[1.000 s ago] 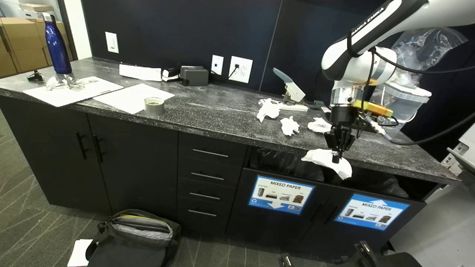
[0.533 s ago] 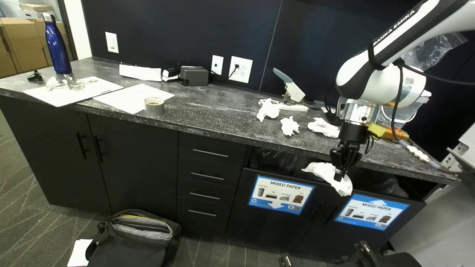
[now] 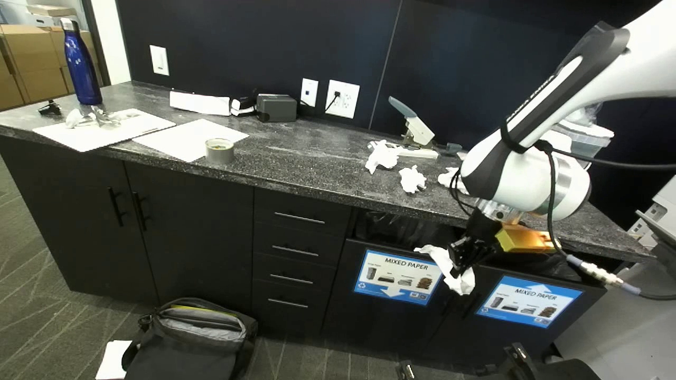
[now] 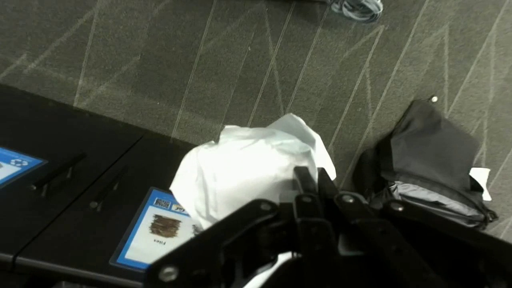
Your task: Pick up the pieces of paper from the countertop and put them in the left bin.
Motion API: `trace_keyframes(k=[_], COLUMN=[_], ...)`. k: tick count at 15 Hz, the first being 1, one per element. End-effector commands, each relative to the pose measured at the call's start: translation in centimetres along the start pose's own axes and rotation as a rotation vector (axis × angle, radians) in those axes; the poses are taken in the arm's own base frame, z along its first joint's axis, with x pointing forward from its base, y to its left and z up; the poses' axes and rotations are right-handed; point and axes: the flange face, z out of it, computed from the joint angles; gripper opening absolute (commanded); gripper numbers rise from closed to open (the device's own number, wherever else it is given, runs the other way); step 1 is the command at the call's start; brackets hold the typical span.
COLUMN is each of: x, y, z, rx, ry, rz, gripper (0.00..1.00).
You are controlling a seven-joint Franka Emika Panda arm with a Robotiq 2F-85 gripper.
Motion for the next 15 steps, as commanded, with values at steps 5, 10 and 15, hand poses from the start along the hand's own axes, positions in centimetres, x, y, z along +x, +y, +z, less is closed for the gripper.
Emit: trace_keyframes(k=[5, 10, 15], x=[4.9, 6.4, 6.2], y=[-0.5, -1.3, -0.7], z=[5.9, 11.1, 15.0], rx=[-0.199, -0.212, -0.263], ry=[0.338, 0.589, 0.807], rz=[0.023, 0.108, 0.191], gripper=[0.06, 0.06, 0.06])
